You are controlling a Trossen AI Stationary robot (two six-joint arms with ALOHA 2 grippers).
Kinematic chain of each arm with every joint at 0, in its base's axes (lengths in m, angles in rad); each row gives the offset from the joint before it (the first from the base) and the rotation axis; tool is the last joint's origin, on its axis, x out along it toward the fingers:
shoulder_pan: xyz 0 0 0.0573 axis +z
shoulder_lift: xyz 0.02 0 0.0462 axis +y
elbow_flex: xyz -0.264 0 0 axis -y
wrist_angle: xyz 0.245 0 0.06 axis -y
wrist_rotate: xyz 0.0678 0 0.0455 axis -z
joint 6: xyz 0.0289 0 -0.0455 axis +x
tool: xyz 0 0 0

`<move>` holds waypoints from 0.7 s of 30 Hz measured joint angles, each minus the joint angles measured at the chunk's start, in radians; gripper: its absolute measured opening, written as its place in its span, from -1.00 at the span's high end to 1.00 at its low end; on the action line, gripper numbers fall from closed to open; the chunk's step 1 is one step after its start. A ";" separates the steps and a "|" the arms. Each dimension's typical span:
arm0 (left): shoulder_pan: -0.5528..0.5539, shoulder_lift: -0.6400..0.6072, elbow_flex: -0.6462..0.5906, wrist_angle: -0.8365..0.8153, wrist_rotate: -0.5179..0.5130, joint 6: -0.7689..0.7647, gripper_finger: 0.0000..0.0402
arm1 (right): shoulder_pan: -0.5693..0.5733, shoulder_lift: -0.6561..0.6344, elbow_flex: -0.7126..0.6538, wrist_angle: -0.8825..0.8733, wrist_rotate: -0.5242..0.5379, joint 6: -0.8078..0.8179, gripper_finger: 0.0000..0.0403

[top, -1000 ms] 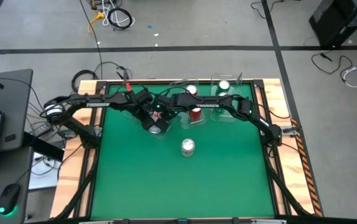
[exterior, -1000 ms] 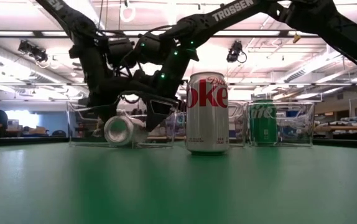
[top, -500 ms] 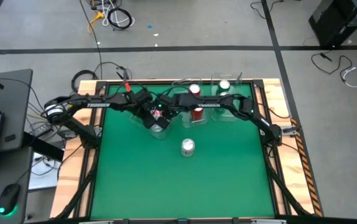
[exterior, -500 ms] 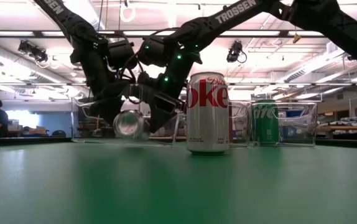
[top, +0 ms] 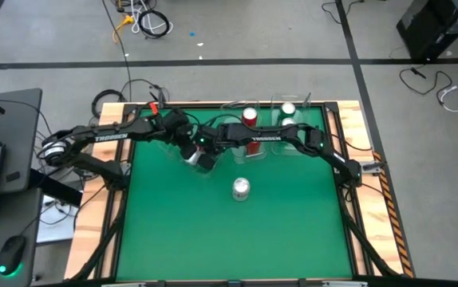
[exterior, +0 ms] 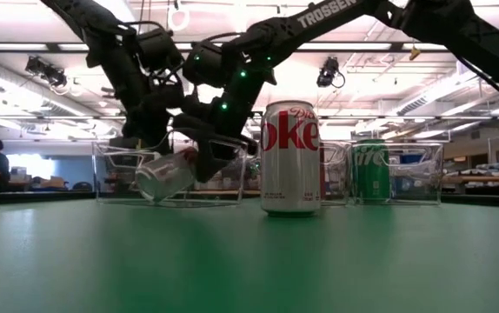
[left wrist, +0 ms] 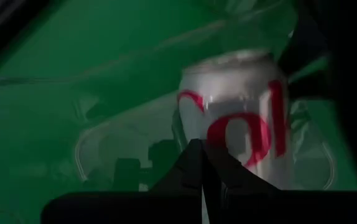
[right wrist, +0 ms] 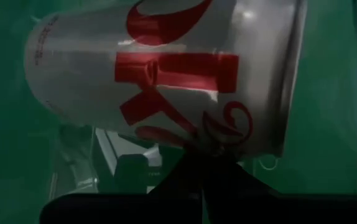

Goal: Sort soda cans
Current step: Adjust the red-silver soda can from the left transparent bin

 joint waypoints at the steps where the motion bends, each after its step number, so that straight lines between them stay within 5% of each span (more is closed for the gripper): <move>1: 0.000 -0.007 0.001 0.002 0.001 0.000 1.00 | 0.002 -0.004 0.000 0.003 -0.002 0.000 0.95; 21: -0.021 -0.115 0.002 -0.001 0.014 -0.013 1.00 | 0.049 -0.077 0.000 -0.028 0.221 -0.124 0.95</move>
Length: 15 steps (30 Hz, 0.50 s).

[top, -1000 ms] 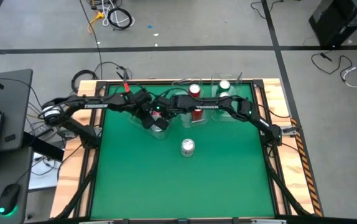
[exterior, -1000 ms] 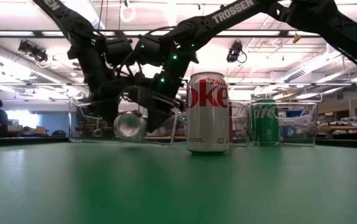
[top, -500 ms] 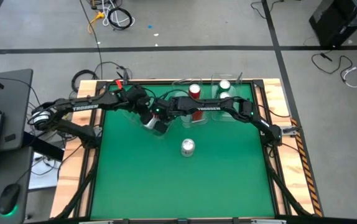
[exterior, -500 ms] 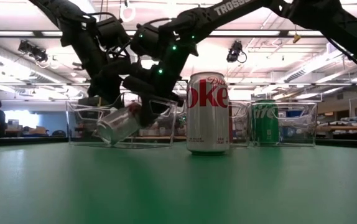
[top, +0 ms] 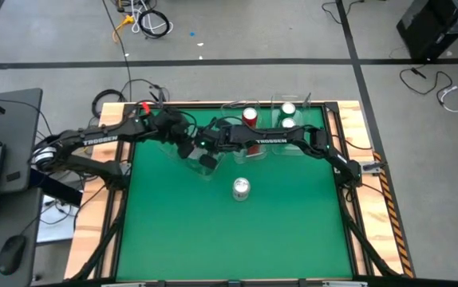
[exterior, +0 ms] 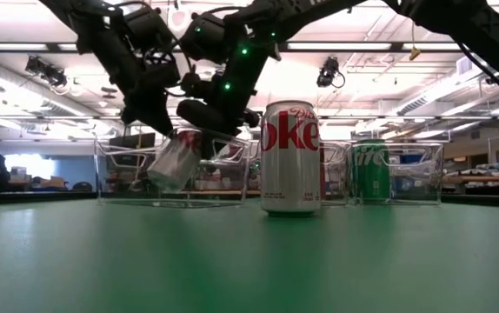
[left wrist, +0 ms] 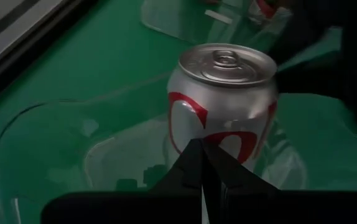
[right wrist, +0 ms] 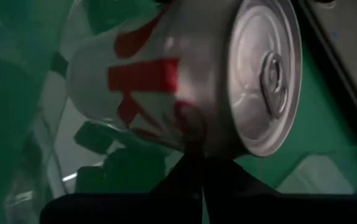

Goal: Sort soda cans
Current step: Adjust the red-silver soda can from the left transparent bin

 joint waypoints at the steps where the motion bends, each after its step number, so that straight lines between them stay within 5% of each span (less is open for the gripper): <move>1: 0.000 -0.010 0.000 -0.006 0.009 0.000 1.00 | 0.001 0.000 0.000 0.002 0.008 -0.004 0.95; 15: -0.070 -0.018 -0.006 -0.055 0.000 0.011 1.00 | 0.024 -0.004 0.008 0.045 0.214 -0.130 0.95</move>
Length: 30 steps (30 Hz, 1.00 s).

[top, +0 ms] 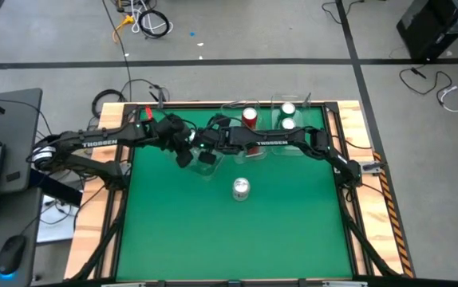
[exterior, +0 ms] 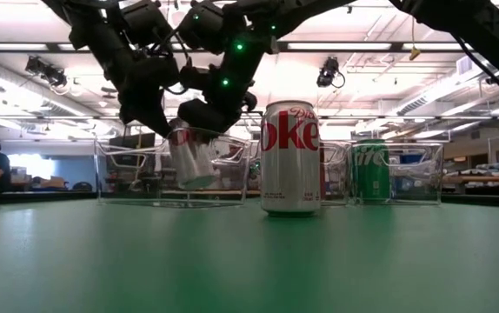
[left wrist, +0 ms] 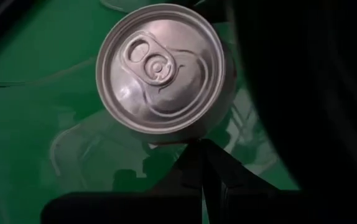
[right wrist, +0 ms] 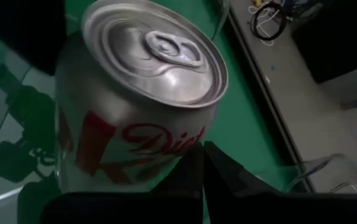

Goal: Sort soda cans
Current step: Adjust the red-silver soda can from the left transparent bin, then put the red-silver soda can into the left transparent bin

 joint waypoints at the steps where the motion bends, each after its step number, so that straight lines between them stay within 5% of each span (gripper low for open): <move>1: -0.005 0.000 -0.003 0.000 -0.015 0.001 1.00 | 0.000 0.000 0.000 -0.002 0.000 -0.003 0.95; 14: -0.040 -0.001 -0.065 0.033 -0.073 -0.023 1.00 | 0.002 0.000 -0.001 -0.067 -0.067 0.021 0.93; 30: -0.068 -0.009 0.010 -0.059 -0.088 -0.018 1.00 | 0.015 -0.037 -0.005 -0.143 -0.017 0.041 0.60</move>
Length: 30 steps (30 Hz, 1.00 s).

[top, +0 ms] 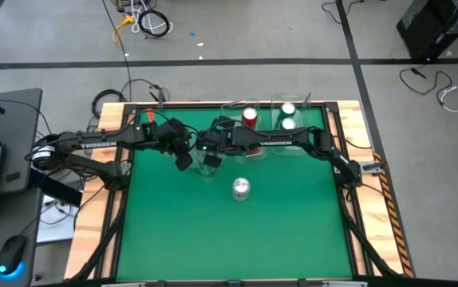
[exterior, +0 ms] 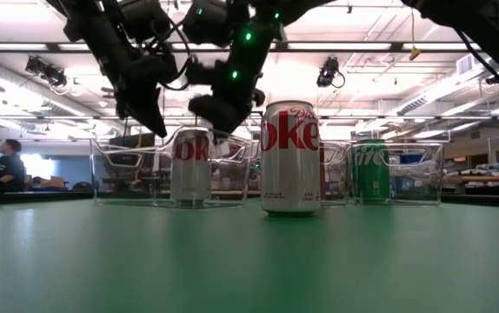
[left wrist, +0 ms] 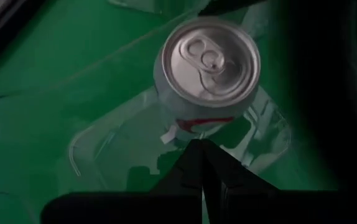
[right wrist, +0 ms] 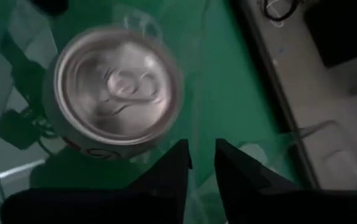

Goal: Sort soda cans
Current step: Put the red-silver soda can into the left transparent bin

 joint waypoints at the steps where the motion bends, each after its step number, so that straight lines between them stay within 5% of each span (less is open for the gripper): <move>1: 0.000 -0.003 0.006 -0.010 -0.001 0.004 1.00 | 0.000 -0.011 0.000 0.000 0.002 0.000 0.57; 10: 0.000 -0.066 0.056 -0.135 -0.022 0.022 1.00 | 0.032 -0.180 0.000 -0.091 -0.039 0.008 0.30; 19: 0.000 -0.222 0.063 -0.199 -0.025 0.025 1.00 | 0.082 -0.368 0.001 -0.369 -0.404 0.195 -0.20; 25: 0.001 -0.293 0.063 -0.253 -0.113 0.022 1.00 | 0.124 -0.363 0.000 -0.480 -0.511 0.217 -0.55; 30: 0.000 -0.270 0.063 -0.177 -0.046 0.026 1.00 | 0.169 -0.316 0.000 -0.513 -0.531 0.185 -0.70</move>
